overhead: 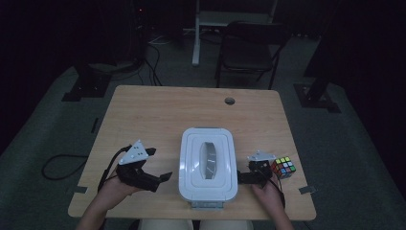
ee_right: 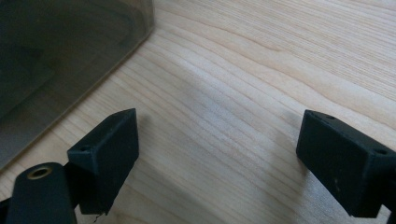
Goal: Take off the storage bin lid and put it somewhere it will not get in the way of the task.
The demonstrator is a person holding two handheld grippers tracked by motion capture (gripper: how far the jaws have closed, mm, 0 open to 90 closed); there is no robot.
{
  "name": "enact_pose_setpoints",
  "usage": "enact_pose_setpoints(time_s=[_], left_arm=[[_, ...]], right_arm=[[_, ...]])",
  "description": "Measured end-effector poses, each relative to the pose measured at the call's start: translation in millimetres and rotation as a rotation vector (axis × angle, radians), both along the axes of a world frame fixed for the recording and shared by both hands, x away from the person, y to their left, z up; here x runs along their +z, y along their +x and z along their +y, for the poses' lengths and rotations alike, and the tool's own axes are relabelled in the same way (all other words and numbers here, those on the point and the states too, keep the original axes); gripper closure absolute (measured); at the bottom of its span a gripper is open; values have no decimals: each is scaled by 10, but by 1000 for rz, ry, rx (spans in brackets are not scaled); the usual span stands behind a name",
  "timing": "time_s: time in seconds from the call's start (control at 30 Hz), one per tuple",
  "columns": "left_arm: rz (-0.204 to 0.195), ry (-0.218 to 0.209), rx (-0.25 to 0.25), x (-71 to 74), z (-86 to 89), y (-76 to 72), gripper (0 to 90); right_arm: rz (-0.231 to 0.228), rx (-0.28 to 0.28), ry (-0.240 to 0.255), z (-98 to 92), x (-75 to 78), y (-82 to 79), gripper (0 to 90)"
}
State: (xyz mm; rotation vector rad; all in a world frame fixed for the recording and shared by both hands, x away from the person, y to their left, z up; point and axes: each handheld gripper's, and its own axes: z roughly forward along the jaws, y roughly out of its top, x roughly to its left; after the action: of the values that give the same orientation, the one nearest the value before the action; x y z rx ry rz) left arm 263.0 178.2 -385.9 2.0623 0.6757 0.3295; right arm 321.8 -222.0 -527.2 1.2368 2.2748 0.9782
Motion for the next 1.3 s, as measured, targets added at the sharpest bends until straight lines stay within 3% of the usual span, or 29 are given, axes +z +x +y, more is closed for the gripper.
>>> enact_pose_setpoints(time_s=[0.13, 0.57, 0.97, 1.3], left_arm=[[-9, 15, -29, 48, -128, -5, 34], [15, 15, -102, 97, -490, 30, 34], [38, 23, -179, 26, -873, 91, 34], [56, 37, -190, -32, -1067, 199, 52]], right_arm=[[0, 0, 0, 0, 0, 0, 129], [1, 0, 0, 0, 1, 0, 129], [0, 0, -1, 0, 0, 0, 129], [-1, 1, 0, 0, 0, -2, 131]])
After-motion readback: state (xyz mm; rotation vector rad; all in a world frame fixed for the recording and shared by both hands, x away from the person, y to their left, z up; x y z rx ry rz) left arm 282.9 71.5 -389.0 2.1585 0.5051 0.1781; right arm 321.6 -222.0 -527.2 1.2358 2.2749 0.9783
